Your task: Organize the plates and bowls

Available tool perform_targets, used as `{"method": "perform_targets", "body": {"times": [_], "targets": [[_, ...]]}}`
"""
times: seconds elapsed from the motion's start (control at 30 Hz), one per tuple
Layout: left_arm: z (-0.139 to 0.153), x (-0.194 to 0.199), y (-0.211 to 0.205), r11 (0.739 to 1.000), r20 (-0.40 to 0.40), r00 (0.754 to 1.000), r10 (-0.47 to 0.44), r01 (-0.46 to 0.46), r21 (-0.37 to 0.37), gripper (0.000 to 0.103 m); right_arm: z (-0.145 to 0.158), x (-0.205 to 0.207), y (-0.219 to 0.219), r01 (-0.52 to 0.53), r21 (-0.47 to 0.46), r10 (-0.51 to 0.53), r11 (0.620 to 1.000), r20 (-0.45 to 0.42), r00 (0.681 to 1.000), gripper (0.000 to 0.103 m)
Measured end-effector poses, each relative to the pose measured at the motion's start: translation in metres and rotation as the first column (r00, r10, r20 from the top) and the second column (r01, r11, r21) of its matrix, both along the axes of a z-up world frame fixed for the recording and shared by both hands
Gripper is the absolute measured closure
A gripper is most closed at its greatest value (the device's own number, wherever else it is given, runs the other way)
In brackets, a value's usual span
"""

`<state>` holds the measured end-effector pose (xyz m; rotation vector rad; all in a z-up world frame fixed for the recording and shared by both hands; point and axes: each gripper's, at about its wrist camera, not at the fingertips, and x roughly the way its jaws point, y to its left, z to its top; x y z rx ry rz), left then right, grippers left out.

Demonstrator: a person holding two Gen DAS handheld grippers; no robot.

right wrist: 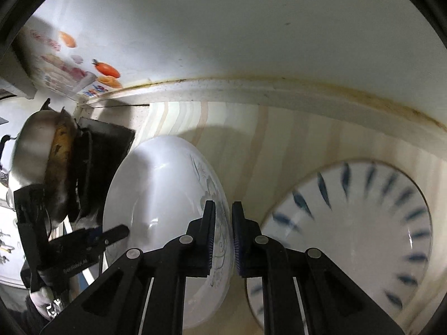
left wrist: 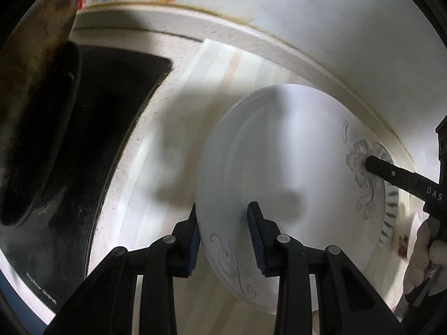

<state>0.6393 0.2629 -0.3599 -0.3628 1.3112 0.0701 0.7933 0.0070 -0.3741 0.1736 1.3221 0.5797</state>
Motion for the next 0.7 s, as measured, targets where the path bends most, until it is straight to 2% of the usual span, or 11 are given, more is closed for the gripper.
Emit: {"method": "perform_targets", "body": {"times": [0.17,0.23,0.27,0.37,0.57,0.7], "targets": [[0.027,-0.017,-0.026,0.998,0.010,0.998,-0.059,0.059,0.009,0.073,0.025,-0.042,-0.039,0.061,0.042,-0.062,0.997,0.008,0.998,0.089],[0.038,-0.036,-0.040,0.996,0.012,0.996,-0.090,0.090,0.022,0.073,0.033,-0.063,-0.056,0.071,0.045,-0.072,0.996,0.007,0.997,0.089],[0.045,-0.028,-0.055,0.995,0.010,0.995,-0.100,0.099,0.026,0.073,0.037,-0.078,-0.067,0.084,0.045,-0.085,0.995,0.007,0.996,0.089],[0.051,-0.055,-0.078,0.991,-0.007,0.991,-0.133,0.134,0.021,0.073,0.041,-0.110,-0.091,0.119,0.044,-0.119,0.992,-0.007,0.993,0.089],[0.038,-0.087,-0.118,0.983,-0.070,0.980,-0.185,0.186,0.005,0.073,0.034,-0.177,-0.137,0.164,0.030,-0.162,0.986,-0.050,0.985,0.089],[0.030,-0.097,-0.150,0.969,-0.105,0.965,-0.239,0.243,0.029,0.073,0.014,-0.206,-0.161,0.189,0.018,-0.187,0.982,-0.090,0.978,0.089]]}}
